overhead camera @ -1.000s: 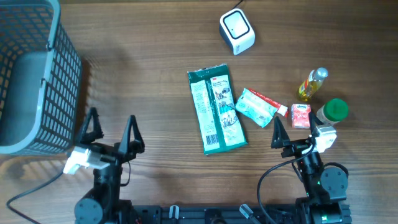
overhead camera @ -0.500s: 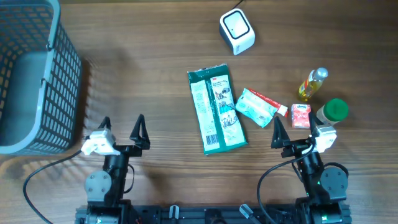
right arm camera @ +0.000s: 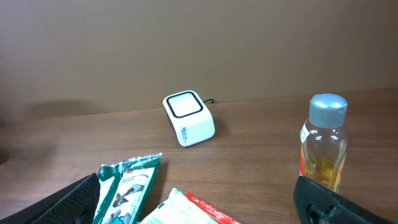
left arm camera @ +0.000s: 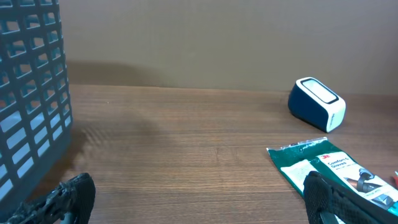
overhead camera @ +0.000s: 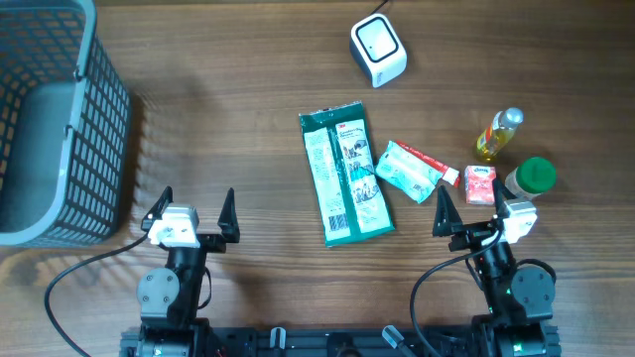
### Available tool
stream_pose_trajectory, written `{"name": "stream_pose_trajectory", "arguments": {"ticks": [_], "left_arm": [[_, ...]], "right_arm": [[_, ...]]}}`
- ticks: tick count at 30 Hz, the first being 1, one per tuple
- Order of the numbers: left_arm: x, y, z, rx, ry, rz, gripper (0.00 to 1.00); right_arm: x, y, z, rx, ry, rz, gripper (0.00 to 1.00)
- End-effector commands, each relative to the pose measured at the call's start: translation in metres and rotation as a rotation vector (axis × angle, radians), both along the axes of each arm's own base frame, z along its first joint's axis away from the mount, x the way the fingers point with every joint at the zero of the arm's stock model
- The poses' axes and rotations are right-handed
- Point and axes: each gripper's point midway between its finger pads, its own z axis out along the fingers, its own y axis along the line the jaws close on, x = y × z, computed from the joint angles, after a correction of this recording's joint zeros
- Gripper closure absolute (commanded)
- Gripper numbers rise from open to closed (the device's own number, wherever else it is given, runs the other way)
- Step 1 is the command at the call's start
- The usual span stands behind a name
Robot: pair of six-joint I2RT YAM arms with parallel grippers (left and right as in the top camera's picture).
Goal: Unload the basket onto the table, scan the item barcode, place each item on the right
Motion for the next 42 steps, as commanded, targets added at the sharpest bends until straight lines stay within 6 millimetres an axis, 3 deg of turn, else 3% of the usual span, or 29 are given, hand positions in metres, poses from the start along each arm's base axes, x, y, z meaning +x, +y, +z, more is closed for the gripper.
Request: {"name": "stream_pose_trajectory", "arguments": {"ticks": [1,39,42], "left_arm": [[-0.0005,0.0004,-0.0007,0.036,-0.002,-0.003,0.0],[-0.0005,0.0004,-0.0007,0.036,-0.001,-0.003,0.0],[-0.0005,0.0004,-0.0007,0.036,-0.001,-0.003,0.0]], "right_arm": [[-0.0006,-0.0005,0.0034,0.013,-0.014,0.0,0.0],[0.0005,-0.0067,0.0027,0.01,-0.011,-0.036,0.0],[0.0006,-0.0073,0.0023,-0.055,-0.021,-0.04,0.0]]}}
